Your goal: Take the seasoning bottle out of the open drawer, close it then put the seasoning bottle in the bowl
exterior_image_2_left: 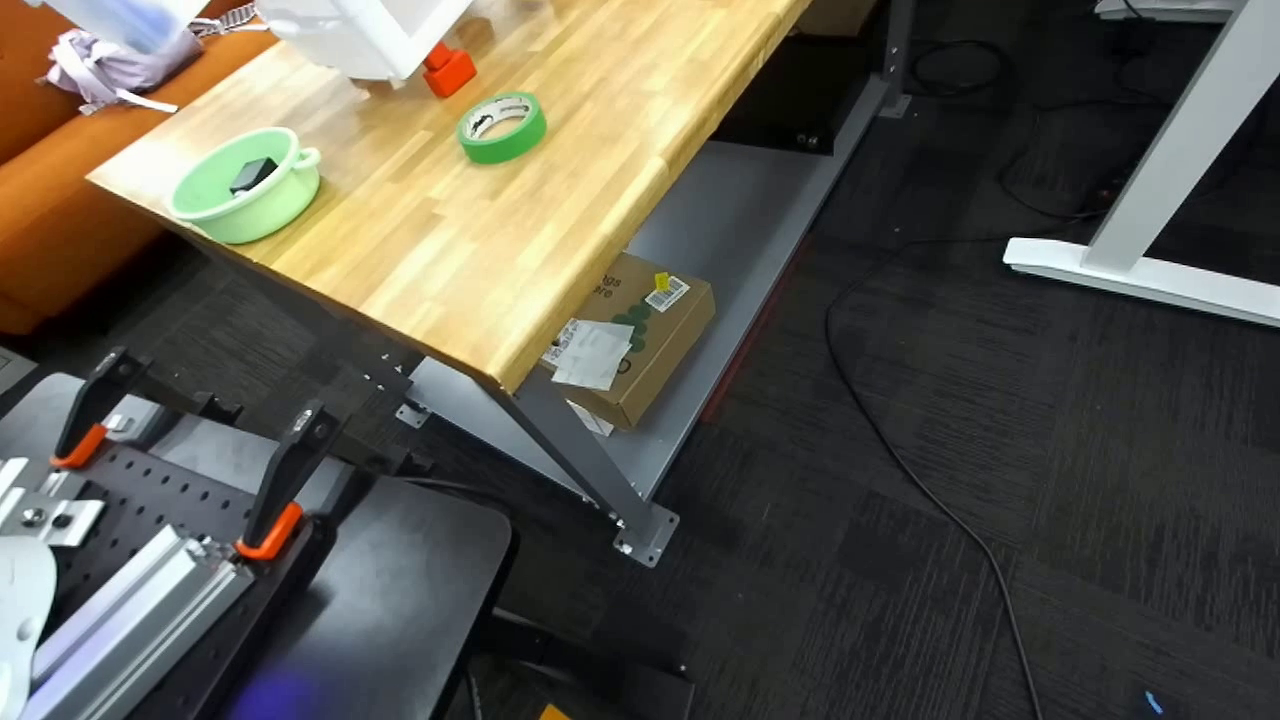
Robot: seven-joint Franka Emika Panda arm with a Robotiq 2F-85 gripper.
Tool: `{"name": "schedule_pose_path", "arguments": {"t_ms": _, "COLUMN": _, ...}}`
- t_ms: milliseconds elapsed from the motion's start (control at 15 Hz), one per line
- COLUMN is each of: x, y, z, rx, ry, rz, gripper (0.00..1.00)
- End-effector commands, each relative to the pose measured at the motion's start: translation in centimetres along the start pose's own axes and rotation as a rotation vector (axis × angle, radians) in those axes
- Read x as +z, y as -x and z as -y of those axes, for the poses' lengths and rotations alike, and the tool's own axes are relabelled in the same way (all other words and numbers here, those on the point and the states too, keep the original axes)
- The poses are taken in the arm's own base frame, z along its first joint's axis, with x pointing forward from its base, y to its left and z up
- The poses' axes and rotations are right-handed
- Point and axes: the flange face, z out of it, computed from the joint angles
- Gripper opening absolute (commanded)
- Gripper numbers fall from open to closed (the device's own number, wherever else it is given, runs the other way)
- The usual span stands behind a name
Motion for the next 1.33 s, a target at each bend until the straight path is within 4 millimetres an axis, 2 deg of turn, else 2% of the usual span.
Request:
{"name": "schedule_pose_path", "arguments": {"t_ms": 0, "x": 1.4, "y": 0.5, "z": 0.1, "rx": -0.031, "ry": 0.011, "rz": 0.034, "gripper": 0.12}}
{"name": "schedule_pose_path", "arguments": {"t_ms": 267, "x": 1.8, "y": 0.8, "z": 0.6, "rx": -0.04, "ry": 0.023, "rz": 0.036, "gripper": 0.12}}
{"name": "schedule_pose_path", "arguments": {"t_ms": 600, "x": 0.9, "y": 1.0, "z": 1.0, "rx": -0.035, "ry": 0.034, "rz": 0.016, "gripper": 0.12}}
{"name": "schedule_pose_path", "arguments": {"t_ms": 800, "x": -2.0, "y": 1.8, "z": 2.5, "rx": -0.035, "ry": 0.068, "rz": -0.026, "gripper": 0.12}}
{"name": "schedule_pose_path", "arguments": {"t_ms": 1067, "x": -6.5, "y": 3.5, "z": 6.2, "rx": -0.045, "ry": 0.154, "rz": -0.113, "gripper": 0.12}}
{"name": "schedule_pose_path", "arguments": {"t_ms": 1267, "x": -7.5, "y": 4.1, "z": 7.4, "rx": -0.059, "ry": 0.187, "rz": -0.119, "gripper": 0.12}}
